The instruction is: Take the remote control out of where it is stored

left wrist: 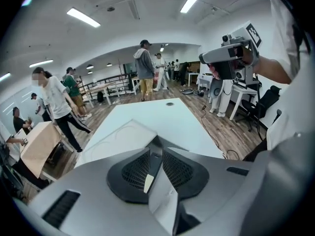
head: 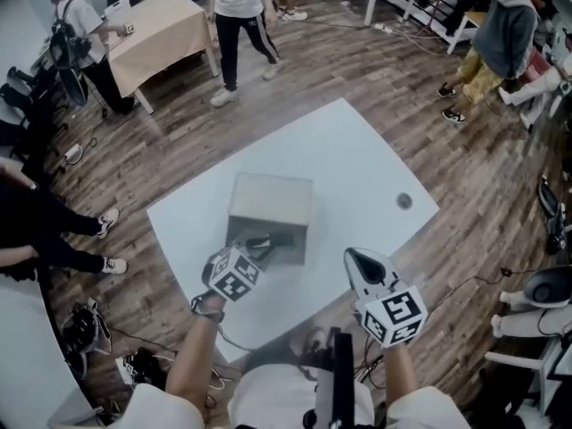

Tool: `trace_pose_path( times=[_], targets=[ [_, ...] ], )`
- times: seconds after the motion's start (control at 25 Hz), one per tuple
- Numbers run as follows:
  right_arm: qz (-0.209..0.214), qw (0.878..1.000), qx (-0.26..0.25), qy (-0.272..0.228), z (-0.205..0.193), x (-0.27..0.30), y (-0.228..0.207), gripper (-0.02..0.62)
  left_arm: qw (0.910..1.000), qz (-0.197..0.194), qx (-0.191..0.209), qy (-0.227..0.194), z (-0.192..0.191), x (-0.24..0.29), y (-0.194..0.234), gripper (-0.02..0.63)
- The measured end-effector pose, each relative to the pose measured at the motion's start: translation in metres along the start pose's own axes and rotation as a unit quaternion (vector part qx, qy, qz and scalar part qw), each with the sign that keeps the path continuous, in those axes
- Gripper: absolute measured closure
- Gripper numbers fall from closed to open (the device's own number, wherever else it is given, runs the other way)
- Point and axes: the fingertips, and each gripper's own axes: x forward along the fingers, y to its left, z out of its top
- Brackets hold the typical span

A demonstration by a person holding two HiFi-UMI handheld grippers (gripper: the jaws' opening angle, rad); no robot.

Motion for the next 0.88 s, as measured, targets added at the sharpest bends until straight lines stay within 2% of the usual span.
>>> trace_pose_path(
  times=[0.32,0.52,0.68,0.88],
  targets=[
    [-0.013,1.000,0.012,0.022,-0.018,0.030,-0.012,0.595,0.9956,-0.064,0.018,0.066,-0.039,0.046,0.009,0.523],
    [-0.021,0.999,0.020,0.044,-0.029,0.044,-0.026,0.595,0.9901,-0.087,0.043,0.101,-0.055,0.075,0.008,0.503],
    [-0.028,0.998,0.028,0.056,-0.041,0.048,-0.032,0.595,0.9842,-0.090,0.079,0.131,-0.067,0.092,0.008,0.480],
    [-0.034,0.996,0.037,0.067,-0.048,0.053,-0.041,0.595,0.9808,-0.105,0.083,0.142,-0.071,0.104,0.009,0.456]
  ],
)
